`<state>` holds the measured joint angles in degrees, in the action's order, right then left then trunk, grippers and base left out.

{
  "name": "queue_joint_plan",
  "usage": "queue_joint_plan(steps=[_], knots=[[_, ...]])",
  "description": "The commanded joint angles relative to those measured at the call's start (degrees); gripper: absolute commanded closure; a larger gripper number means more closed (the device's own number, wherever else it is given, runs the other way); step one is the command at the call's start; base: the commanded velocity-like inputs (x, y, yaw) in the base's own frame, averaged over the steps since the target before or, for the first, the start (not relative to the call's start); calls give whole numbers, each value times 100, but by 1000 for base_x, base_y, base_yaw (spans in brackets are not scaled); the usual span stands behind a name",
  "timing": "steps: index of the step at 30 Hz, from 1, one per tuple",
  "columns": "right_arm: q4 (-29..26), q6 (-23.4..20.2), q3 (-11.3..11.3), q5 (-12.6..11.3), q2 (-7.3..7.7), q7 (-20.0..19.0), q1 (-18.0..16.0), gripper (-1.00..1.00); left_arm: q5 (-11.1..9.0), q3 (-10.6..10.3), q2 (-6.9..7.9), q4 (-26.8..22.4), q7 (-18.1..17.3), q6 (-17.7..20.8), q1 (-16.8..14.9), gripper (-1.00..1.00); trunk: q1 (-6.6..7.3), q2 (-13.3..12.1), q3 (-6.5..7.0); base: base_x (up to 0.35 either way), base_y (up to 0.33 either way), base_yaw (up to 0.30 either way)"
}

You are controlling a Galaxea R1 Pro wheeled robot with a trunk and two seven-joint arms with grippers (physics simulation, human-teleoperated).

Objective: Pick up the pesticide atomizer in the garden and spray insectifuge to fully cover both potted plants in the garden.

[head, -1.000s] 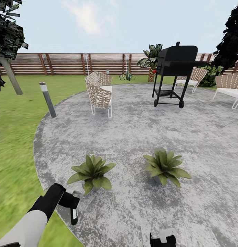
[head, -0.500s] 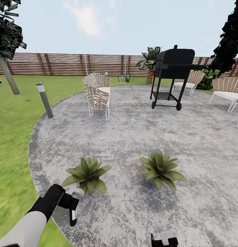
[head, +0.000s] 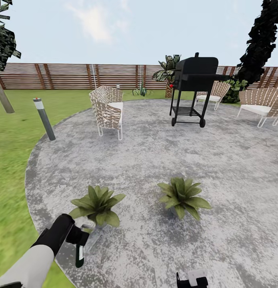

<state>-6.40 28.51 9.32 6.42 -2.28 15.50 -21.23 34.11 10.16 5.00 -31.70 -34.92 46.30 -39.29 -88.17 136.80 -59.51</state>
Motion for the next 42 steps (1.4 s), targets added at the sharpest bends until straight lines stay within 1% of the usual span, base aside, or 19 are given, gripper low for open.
queue_joint_plan(steps=[1,2,3,5,6,8,9,10,12,15,20,23,29,35,36,38,42], knots=[[7,-3,17,60,-1,59,-4,-100,78,-28,-2,-32,-190,265,-8,100,1,2,-5,0,0,0],[7,-3,17,61,-1,59,-4,-100,120,-195,-1,-70,-445,574,-16,100,1,2,-5,0,0,0],[5,-3,16,61,-1,58,-4,-100,160,-446,5,-93,-730,759,-46,100,1,2,-5,0,0,0],[7,-1,20,65,-1,50,-4,-100,202,-1060,16,-101,-1311,943,-214,100,1,2,-5,0,0,0],[7,1,22,67,-1,47,-4,-100,208,-1217,25,-102,-1486,971,-264,100,1,2,-5,0,0,0],[7,4,25,74,-1,43,-4,-100,229,-1418,71,-106,-1788,1010,-363,100,1,2,-5,0,0,0],[7,5,26,76,-1,42,-4,-100,233,-1454,87,-107,-1849,1017,-407,100,1,2,-5,0,0,0],[7,5,26,78,-1,41,-4,-100,226,-1493,109,-108,-1913,1028,-534,100,1,2,-5,0,0,0],[7,5,26,78,-1,41,-4,-100,216,-1515,138,-95,-1942,1054,-705,100,1,2,-5,0,0,0],[7,6,26,79,-1,41,-4,-100,210,-1526,196,-37,-1954,1103,-794,100,1,2,-5,0,0,0],[7,6,26,71,-1,47,-4,-100,210,-1534,262,-5,-1957,1112,-759,100,1,2,-5,0,0,4],[7,0,26,70,-1,55,-4,-100,210,-1541,307,-3,-1957,1108,-749,100,1,2,-5,0,0,165],[7,-3,26,70,-1,62,-4,-100,211,-1552,309,5,-1957,1091,-731,100,1,2,-5,25,-38,249],[7,-3,26,70,-1,60,-4,-100,211,-1552,309,10,-1951,1083,-729,100,1,2,-5,29,-239,53],[7,-3,26,70,-1,60,-4,-100,212,-1552,309,12,-1945,1083,-718,100,1,2,-5,-106,-241,5],[7,-3,26,70,-1,59,-4,-100,229,-1544,313,8,-1930,1068,-580,100,1,2,-5,-43,-81,2],[7,-3,26,70,-1,58,-4,-100,243,-1508,322,-3,-1811,1035,-241,100,1,2,-5,-10,-19,0]])
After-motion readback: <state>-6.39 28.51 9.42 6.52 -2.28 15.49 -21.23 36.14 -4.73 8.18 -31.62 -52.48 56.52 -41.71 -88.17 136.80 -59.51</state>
